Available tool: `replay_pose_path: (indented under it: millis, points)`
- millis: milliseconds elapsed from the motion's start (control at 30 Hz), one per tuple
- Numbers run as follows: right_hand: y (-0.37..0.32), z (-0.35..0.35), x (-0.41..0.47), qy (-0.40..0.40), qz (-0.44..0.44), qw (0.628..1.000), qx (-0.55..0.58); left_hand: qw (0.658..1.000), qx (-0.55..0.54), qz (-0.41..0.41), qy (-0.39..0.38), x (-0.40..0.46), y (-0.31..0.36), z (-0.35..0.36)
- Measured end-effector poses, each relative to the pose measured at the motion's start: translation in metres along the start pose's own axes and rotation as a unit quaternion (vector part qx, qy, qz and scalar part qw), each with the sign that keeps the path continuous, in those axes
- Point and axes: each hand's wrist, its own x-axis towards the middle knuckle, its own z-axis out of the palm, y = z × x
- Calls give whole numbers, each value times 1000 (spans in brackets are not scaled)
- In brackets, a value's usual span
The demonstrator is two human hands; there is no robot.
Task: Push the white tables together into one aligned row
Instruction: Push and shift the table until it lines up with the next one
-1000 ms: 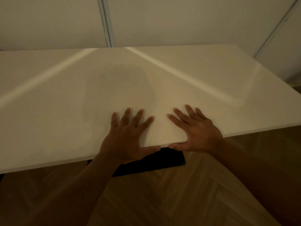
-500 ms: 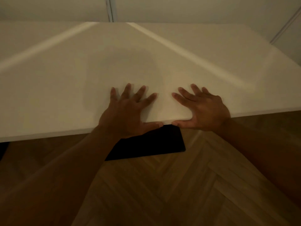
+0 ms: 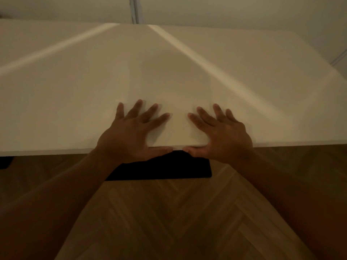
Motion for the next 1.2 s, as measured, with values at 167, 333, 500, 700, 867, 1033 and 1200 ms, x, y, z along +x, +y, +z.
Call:
replay_pose_path:
  millis: [167, 333, 500, 700, 867, 1033, 1200]
  points:
    - [-1, 0, 0, 8, -7, 1000, -2, 1000, 8, -6, 21, -2, 2, 2]
    - [0, 4, 0, 29, -18, 999, -11, 1000, 17, -11, 17, -3, 3, 2]
    - [0, 8, 0, 66, -30, 997, -15, 1000, 10, -10, 23, -5, 4, 0]
    - [-2, 10, 0, 90, -34, 995, -11, 999, 14, 0, 42, -6, 3, 2]
    - [-1, 11, -1, 93, -37, 995, -7, 999, 11, 0, 42, -6, 4, 2]
    - [-2, 10, -2, 89, -29, 995, 18, 999, 23, -6, 25, -4, 3, 0]
    - [20, 4, -16, 79, -60, 995, 22, 999, 36, -6, 29, -6, 8, -7]
